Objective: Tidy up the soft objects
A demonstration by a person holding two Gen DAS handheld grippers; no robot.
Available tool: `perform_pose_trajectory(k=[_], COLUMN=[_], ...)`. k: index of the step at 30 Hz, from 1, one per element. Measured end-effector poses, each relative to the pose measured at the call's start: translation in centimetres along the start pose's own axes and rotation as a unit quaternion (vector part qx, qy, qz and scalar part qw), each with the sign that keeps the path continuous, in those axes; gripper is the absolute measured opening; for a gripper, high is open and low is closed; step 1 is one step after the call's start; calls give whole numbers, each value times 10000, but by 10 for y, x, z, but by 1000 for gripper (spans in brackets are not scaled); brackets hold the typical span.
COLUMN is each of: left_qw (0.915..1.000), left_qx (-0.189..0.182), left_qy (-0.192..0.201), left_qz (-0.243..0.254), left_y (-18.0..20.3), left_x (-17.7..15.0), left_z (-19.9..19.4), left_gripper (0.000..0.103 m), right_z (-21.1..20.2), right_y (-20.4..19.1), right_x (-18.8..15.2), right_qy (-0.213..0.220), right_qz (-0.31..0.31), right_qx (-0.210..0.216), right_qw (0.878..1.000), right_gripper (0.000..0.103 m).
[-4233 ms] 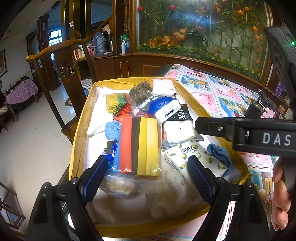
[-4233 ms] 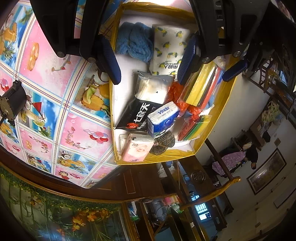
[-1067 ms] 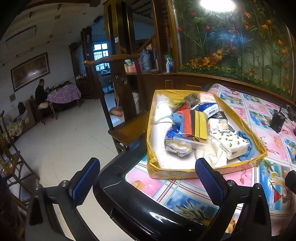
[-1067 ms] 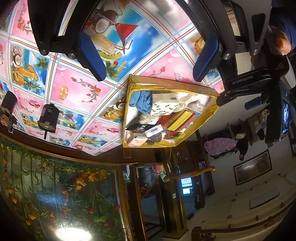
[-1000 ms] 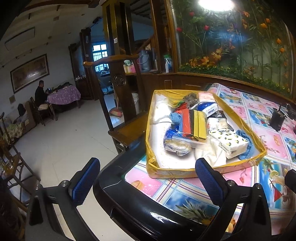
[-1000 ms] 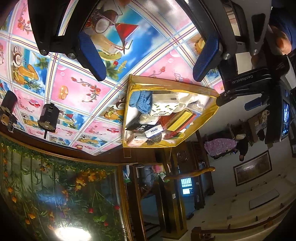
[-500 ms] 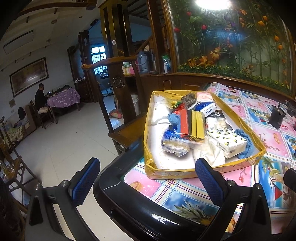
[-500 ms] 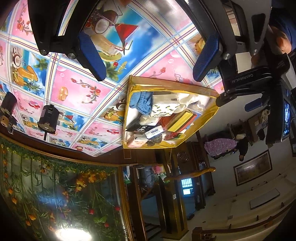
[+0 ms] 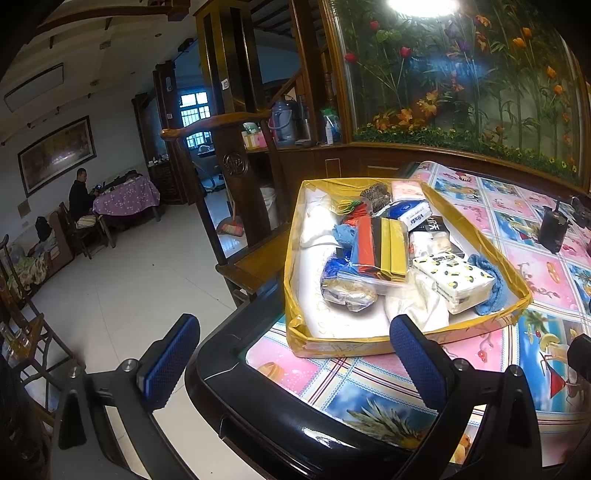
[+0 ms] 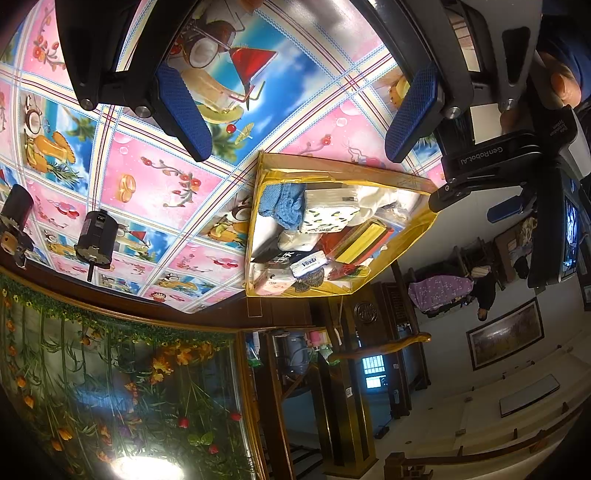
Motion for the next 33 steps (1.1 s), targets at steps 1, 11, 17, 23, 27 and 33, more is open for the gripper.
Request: perform_pose_trajectory(k=[1, 11, 17, 23, 27, 33], left_qw=[10000, 10000, 10000, 9999, 9999, 9999], left_qx=[-1, -38, -55, -72, -76, -78], left_qy=[1, -69, -78, -81, -84, -91], left_qz=[4, 13, 29, 46, 67, 73], left_y=[0, -1, -1, -1, 0, 0], left_x=[0, -1, -3, -5, -6, -6], left_z=[0, 5, 6, 9, 10, 10], left_gripper=[103, 103, 103, 103, 103, 103], right_z=[0, 0, 0, 0, 0, 0], right_y=[0, 0, 0, 1, 1, 0], right_x=[0, 0, 0, 0, 0, -1], right_qy=[1, -3, -1, -5, -6, -6], right_qz=[0, 1, 3, 8, 10, 7], right_qx=[3, 2, 0, -2, -1, -2], right_qw=[10000, 10000, 10000, 10000, 10000, 10000], right_gripper=[97, 97, 97, 97, 97, 97])
Point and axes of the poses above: each gripper's, at about its wrist camera, not at the fingertips, and z roughly the way its jaws point, y to its right, x to its top, the point moved 9 cm from there along z, roughly the way its jaws point, and after that the axes turned 1 degree about -x, right-handed, at the moved point
